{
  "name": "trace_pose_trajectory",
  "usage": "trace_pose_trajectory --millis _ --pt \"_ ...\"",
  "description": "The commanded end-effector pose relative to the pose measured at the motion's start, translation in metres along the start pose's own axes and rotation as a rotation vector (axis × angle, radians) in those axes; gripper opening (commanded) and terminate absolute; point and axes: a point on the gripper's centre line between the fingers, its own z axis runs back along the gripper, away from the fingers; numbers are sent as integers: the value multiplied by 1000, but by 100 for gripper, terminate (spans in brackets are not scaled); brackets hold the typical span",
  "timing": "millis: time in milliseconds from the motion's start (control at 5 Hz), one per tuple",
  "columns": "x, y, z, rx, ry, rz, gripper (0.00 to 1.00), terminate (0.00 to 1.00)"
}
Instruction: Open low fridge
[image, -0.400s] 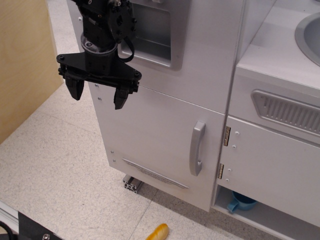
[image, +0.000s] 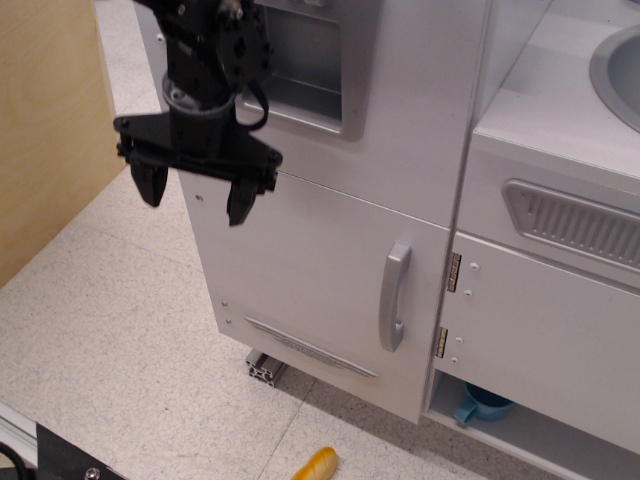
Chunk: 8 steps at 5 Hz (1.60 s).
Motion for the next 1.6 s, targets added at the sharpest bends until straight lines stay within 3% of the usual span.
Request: trace_pose_trajectory --millis 0,400,600,1000,1200,1400 --pt "-22 -54 -13 -83 -38 -153 100 0" --pt "-49 -112 -23 -196 -59 -284 100 0" --pt "-45 -134 -24 -236 -74 -289 100 0" --pt "-12 -145 -35 -236 -124 -221 100 0" --pt "-2 -147 -45 -212 -119 -206 100 0" --pt "-4 -149 -47 -219 -139 -255 100 0"
